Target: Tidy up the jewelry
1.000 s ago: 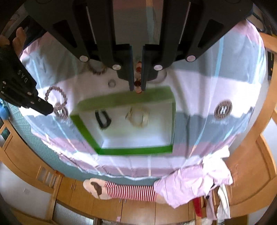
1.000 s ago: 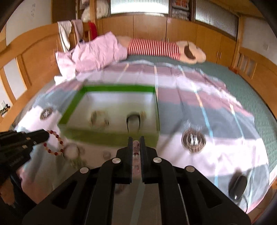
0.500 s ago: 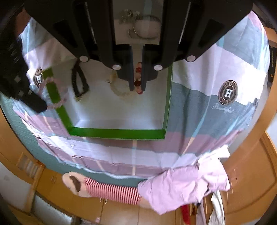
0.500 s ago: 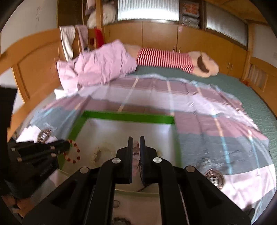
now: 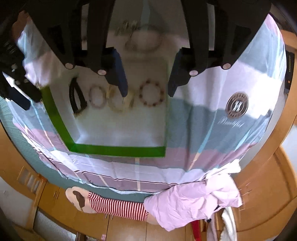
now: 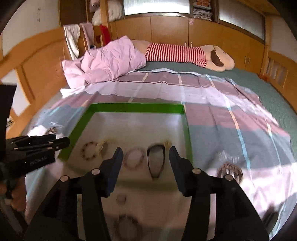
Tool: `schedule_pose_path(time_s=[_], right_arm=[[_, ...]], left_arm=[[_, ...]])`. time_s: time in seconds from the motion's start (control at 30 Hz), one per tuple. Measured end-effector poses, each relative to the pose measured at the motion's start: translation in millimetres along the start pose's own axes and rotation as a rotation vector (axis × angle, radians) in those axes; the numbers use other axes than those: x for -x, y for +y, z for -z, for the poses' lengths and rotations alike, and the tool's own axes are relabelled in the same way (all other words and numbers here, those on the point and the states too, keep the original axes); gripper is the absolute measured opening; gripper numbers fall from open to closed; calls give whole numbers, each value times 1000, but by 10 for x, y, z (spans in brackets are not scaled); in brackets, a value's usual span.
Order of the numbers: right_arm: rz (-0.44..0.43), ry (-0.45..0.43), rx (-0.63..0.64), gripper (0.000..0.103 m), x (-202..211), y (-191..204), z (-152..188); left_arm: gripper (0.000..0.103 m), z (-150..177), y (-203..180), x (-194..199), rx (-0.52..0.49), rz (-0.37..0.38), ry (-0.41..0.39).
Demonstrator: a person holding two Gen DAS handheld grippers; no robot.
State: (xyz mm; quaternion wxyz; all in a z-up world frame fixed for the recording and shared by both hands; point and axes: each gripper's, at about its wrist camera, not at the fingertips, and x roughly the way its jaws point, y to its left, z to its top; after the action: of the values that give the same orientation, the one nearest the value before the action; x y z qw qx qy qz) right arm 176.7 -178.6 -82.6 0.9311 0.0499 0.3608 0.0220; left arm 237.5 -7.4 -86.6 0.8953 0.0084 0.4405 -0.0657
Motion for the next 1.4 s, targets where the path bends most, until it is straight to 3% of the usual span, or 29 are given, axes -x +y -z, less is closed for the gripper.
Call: schedule_pose_path(time_s=[0.1, 0.17, 0.23, 0.4, 0.47, 0.57, 0.63, 0.67, 1.03, 1.17, 1.3, 1.4], right_arm=[[33, 77, 24, 50, -36, -39, 383], [28, 151, 22, 31, -149, -40, 602], [17, 219, 4, 28, -267, 8, 799], [35, 306, 58, 28, -497, 268, 1067], [51, 299, 76, 26, -511, 307, 1115], [41, 295, 64, 8, -455, 310, 1147], [38, 295, 51, 8, -402, 262, 1169], [39, 295, 45, 8, -376, 228, 1174], [109, 259, -11, 8, -75, -131, 1219], [150, 233, -34, 16, 3, -216, 1179], [136, 245, -32, 23, 3, -232, 1228], [132, 251, -27, 33, -17, -180, 1252]], left_arm=[[44, 331, 107, 41, 34, 6, 32], [36, 580, 130, -23, 59, 13, 89], [31, 720, 76, -83, 52, 34, 130], [32, 919, -279, -177, -53, 45, 159], [34, 937, -410, -236, -88, 46, 163], [34, 969, -501, -379, -99, 49, 196], [25, 976, -515, -420, -96, 50, 201], [14, 988, -515, -440, -94, 59, 210], [13, 1353, -180, -38, -84, 131, 218], [18, 1322, -62, 155, -69, 114, 174], [30, 1326, -34, 220, -89, 75, 158], [37, 1336, -57, 215, -93, 91, 162]])
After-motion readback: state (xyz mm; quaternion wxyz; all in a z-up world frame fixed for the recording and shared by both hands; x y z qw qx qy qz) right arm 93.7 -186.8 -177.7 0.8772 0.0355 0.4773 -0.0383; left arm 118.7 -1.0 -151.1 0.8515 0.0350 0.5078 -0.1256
